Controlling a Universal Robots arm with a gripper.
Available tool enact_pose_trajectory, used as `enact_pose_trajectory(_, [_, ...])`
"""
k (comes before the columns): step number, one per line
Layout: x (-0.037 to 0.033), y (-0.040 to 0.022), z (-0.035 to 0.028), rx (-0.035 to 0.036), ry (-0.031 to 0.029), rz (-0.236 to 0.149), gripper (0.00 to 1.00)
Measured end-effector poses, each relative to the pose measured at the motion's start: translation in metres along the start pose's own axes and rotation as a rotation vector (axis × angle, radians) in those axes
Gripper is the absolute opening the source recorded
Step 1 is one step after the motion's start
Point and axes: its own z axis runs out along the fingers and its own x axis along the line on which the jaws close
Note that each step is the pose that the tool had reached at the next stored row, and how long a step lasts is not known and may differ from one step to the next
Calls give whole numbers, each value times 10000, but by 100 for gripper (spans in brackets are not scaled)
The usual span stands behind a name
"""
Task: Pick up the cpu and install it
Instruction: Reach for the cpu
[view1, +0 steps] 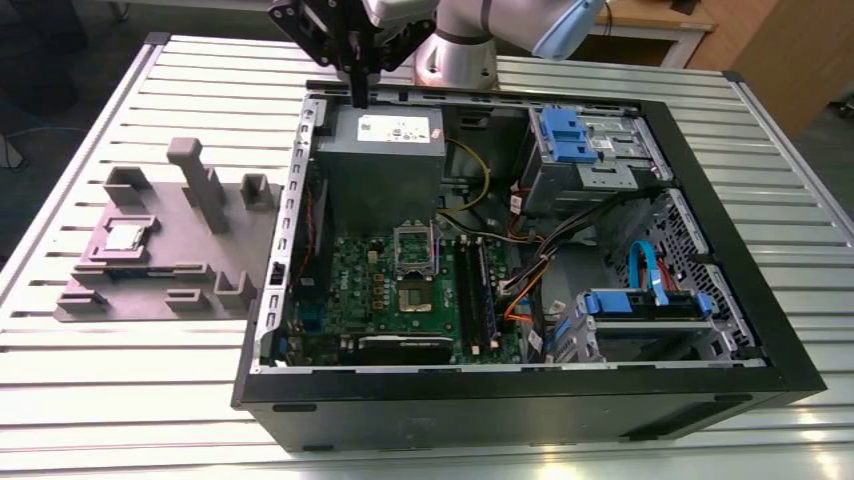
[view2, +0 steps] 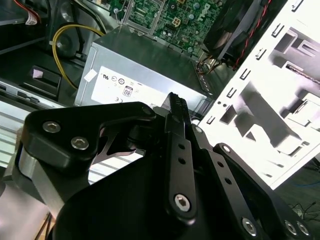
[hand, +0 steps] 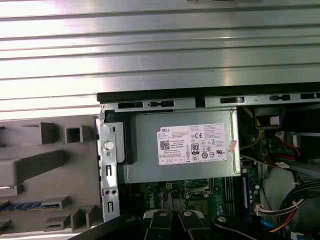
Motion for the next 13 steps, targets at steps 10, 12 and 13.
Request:
enact_pose_trajectory(10, [49,-4,-2,0,0,0,10])
enact_pose_trajectory(12, [57,-4,-2,0,1,-1,10])
enact_pose_trajectory(13, [61,-5,-2,0,0,-1,10])
